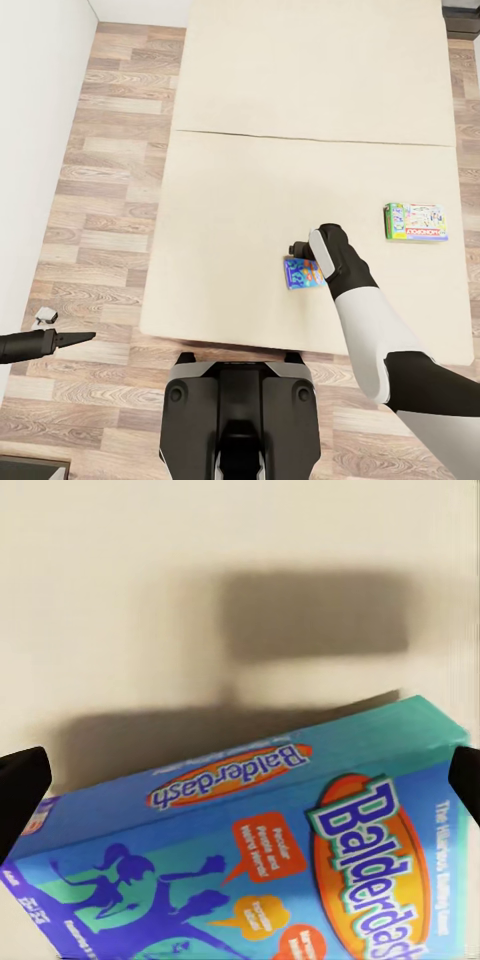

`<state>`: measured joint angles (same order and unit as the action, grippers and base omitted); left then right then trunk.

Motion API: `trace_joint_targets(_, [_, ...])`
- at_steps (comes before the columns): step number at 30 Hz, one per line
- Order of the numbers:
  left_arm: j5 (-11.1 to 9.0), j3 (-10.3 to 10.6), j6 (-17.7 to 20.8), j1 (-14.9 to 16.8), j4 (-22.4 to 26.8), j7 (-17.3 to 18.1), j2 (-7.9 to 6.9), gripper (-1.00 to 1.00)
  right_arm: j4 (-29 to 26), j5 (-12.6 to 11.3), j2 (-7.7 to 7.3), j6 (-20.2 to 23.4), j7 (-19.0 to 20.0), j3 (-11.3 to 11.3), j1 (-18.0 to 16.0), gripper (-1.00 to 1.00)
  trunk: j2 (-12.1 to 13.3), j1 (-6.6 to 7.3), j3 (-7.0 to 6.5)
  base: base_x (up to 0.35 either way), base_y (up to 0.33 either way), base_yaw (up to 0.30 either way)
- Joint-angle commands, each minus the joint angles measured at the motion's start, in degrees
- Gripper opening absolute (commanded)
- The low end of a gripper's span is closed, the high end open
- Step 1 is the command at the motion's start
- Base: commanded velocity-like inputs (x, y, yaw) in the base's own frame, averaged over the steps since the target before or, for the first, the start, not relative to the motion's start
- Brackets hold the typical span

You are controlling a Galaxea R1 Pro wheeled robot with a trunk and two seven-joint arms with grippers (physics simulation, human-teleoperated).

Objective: Put all the toys in the child's room - the three board games (two on the bed and one on the table), the two jigsaw puzzles on the table, and the tennis ball on the table - inside the toy box on the table in the child's room.

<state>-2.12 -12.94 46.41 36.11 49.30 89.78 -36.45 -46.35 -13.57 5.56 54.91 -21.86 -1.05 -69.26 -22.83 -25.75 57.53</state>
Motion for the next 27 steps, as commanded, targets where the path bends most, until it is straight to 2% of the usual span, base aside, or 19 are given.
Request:
trace_joint_targets(1, [0.01,0.02,0.61,0.01,0.00,0.22,-0.02,1.00,-0.08,-0.59,0.10,0.10,-0.73,-0.10,-0.04,1.00,-0.09,-0.04,0.06,0.000,0.000,0.000])
trace_joint_targets(12, [0.01,0.02,0.61,0.01,0.00,0.22,-0.02,1.00,-0.18,-0.50,0.58,0.14,-1.39,0.00,-0.17,1.00,-0.09,-0.04,0.06,0.000,0.000,0.000])
trace_joint_targets(27, [0.01,0.02,0.61,0.01,0.00,0.22,-0.02,1.00,-0.67,-0.66,0.84,1.61,-5.41,0.05,-0.96,1.00,-0.09,-0.04,0.06,0.000,0.000,0.000])
